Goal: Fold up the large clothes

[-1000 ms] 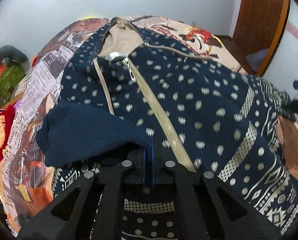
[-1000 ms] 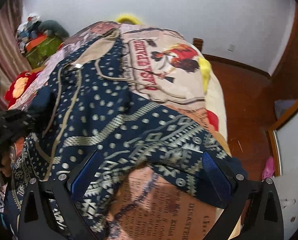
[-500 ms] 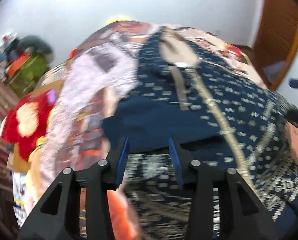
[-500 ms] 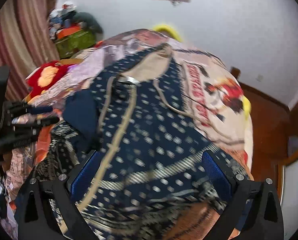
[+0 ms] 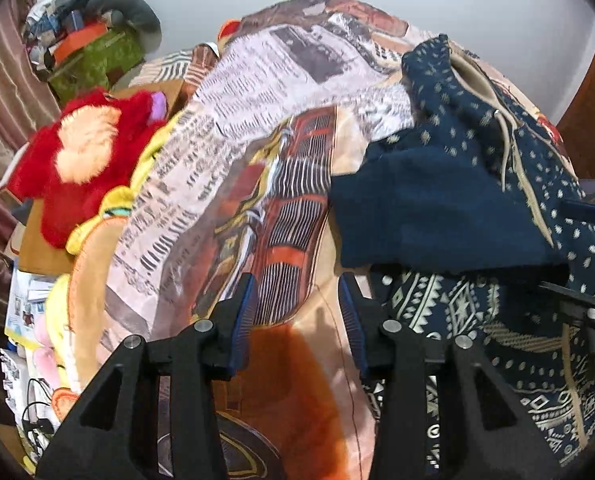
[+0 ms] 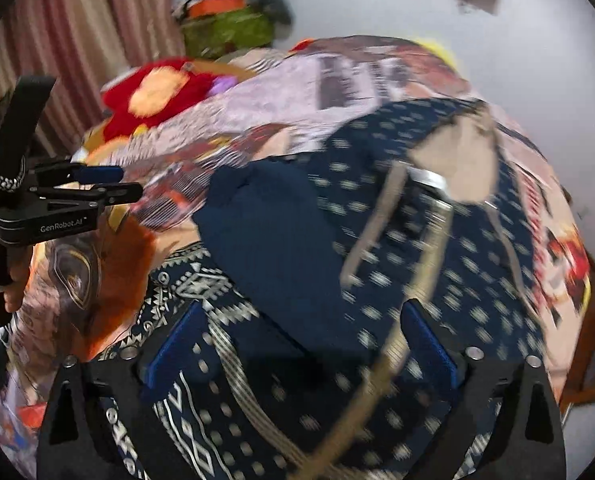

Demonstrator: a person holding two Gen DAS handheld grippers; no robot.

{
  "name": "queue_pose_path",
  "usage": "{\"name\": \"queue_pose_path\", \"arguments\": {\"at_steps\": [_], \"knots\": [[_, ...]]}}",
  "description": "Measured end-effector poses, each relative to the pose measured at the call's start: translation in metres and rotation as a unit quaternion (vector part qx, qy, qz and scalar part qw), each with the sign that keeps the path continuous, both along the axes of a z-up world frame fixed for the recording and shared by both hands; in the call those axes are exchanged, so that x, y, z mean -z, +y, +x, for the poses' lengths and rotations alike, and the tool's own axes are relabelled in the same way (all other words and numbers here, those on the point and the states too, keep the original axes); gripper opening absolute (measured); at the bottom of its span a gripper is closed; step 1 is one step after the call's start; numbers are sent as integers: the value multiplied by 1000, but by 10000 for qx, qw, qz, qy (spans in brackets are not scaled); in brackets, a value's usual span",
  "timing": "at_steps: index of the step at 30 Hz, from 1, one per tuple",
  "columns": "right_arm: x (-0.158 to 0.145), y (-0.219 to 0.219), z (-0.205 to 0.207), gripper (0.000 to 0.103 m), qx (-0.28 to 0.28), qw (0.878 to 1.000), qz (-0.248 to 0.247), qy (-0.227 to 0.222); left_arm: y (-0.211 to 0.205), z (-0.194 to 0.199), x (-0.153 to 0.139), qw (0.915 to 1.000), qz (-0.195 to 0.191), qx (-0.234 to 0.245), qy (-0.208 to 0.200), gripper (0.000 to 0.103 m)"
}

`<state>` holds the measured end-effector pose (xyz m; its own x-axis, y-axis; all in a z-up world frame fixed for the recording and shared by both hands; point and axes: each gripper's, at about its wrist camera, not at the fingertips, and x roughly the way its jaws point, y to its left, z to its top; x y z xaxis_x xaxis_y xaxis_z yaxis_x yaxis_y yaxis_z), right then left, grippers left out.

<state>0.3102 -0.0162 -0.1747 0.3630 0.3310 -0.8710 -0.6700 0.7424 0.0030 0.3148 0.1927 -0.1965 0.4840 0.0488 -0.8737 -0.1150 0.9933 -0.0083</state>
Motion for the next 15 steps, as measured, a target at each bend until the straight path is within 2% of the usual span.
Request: {"name": "queue_pose_path", "arguments": {"at_steps": [4,8,10,12,14,15], "knots": [[23,42,6,82,-386,9985,-378,-39,4,-1,9,9999,-136,100,29,42],[43,66,12,75,-570,9951,-782,-177,6,-1,15,9997,-133,177,58,42],[51,74,12,67,-609,9932,-957,-271,5,0,16,9997,-121,204,60,42],[57,78,13,51,-610,9918,-1072,-340,6,0,17,9996,-151,235,60,42],[59,78,17,40,-533,9921,-1074,-370,5,0,18,9996,-142,241,43,42],[59,77,17,31,-491,9920,-1086,-418,4,0,18,9996,-145,243,44,42]]}}
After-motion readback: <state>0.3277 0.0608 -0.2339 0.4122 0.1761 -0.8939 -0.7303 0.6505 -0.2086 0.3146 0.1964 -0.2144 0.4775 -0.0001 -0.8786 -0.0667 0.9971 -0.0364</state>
